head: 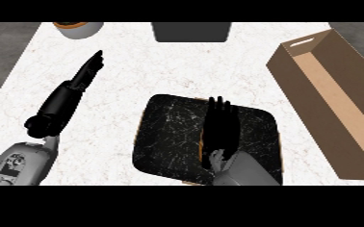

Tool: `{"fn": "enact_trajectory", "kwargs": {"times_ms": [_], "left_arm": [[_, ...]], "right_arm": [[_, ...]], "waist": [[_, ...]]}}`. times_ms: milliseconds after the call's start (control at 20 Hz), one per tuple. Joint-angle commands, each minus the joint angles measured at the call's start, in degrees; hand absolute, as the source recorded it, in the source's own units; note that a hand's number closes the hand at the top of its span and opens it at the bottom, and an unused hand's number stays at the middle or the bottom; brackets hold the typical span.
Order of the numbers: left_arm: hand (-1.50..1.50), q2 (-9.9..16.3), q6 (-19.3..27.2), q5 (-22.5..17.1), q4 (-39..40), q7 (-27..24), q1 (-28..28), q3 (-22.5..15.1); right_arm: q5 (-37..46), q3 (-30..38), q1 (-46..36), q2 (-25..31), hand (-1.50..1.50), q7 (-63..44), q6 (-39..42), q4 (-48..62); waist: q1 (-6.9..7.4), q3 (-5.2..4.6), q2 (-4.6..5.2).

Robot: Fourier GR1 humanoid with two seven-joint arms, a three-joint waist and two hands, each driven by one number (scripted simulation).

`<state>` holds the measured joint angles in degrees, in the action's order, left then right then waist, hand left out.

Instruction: Pick the croissant from the tray and place it in the cardboard box

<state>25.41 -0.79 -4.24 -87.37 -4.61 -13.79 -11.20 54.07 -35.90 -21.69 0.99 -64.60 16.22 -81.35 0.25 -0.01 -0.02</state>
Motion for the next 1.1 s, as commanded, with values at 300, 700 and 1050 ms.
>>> {"fn": "enact_trajectory", "kwargs": {"times_ms": [300, 700, 1050], "left_arm": [[0.00, -1.53, -2.98, 1.68, -1.10, 1.84, 0.10, 2.84], [0.00, -3.15, -4.56, 3.58, -3.44, 2.52, 2.70, 4.61], [0.00, -6.38, -3.76, 6.30, -3.46, 2.82, 1.58, 2.54]], "right_arm": [[0.87, -3.74, 3.31, -0.95, 1.50, -3.99, -5.16, 4.65], [12.11, -1.69, 1.82, -0.33, 1.50, 6.82, -5.73, 6.61], [6.58, 9.97, -9.54, 3.24, 1.50, 24.75, -12.55, 15.61]], "waist": [[0.01, 0.02, 0.01], [-0.08, 0.02, -0.03], [0.85, 0.09, 0.37]]}}
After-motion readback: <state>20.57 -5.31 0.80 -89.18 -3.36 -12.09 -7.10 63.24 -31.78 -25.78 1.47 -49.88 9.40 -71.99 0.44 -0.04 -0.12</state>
